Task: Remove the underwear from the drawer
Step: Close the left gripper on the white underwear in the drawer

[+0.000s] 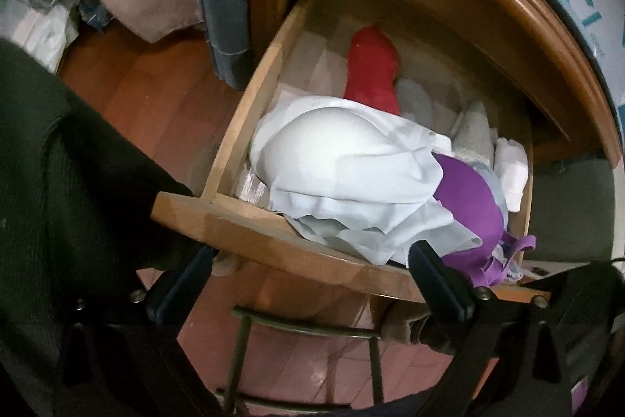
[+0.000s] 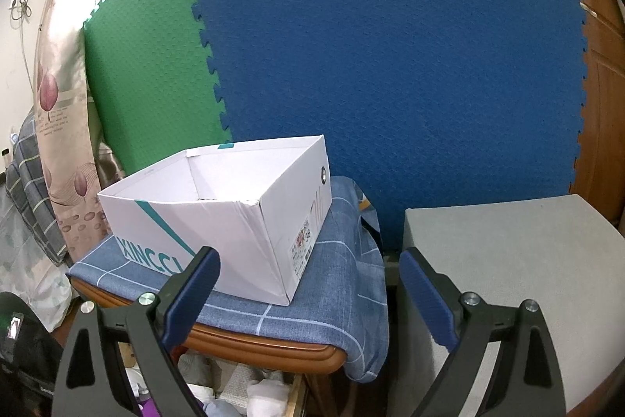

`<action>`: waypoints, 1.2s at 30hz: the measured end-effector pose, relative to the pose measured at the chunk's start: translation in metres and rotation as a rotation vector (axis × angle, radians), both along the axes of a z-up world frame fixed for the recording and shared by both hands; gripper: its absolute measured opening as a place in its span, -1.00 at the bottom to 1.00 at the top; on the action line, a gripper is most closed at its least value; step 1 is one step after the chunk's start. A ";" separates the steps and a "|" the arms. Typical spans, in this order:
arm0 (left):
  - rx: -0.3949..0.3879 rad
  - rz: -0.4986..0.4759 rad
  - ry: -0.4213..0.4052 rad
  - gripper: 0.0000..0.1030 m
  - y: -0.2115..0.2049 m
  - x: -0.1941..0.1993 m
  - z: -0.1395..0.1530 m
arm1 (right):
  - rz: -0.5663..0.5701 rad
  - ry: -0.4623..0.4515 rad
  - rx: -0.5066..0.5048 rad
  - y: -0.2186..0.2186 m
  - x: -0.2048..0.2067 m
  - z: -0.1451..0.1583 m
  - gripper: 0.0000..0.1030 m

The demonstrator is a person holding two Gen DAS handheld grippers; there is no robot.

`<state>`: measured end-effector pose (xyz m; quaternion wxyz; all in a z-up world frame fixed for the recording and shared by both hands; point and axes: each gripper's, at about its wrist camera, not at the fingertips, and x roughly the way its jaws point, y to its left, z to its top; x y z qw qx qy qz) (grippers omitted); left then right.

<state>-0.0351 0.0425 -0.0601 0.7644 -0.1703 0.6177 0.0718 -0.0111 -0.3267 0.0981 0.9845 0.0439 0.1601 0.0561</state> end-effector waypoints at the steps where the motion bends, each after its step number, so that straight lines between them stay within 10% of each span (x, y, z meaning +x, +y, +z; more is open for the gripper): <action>1: 0.003 0.002 0.001 0.98 0.000 0.003 -0.003 | 0.001 0.000 0.000 0.000 0.000 0.000 0.86; 6: -0.054 0.047 -0.089 0.91 0.010 -0.009 0.010 | 0.001 0.002 0.011 -0.003 0.000 0.000 0.86; 11: 0.141 -0.101 -0.297 0.99 -0.024 -0.007 0.062 | -0.004 0.005 0.033 -0.006 0.001 0.001 0.86; 20: 0.095 -0.341 -0.038 0.99 -0.054 0.062 0.007 | -0.004 0.003 0.048 -0.011 -0.001 0.000 0.86; 28: 0.292 -0.512 0.106 0.99 -0.064 0.080 -0.042 | 0.004 0.036 0.063 -0.010 0.006 -0.003 0.86; 32: 0.274 -0.532 0.118 0.99 -0.056 0.079 -0.054 | 0.008 0.045 0.054 -0.007 0.009 -0.005 0.86; 35: 0.220 -0.517 0.106 0.46 -0.046 0.079 -0.057 | 0.014 0.056 0.043 -0.004 0.012 -0.006 0.86; 36: 0.202 -0.494 0.110 -0.11 -0.041 0.078 -0.057 | 0.016 0.059 0.040 -0.003 0.012 -0.006 0.86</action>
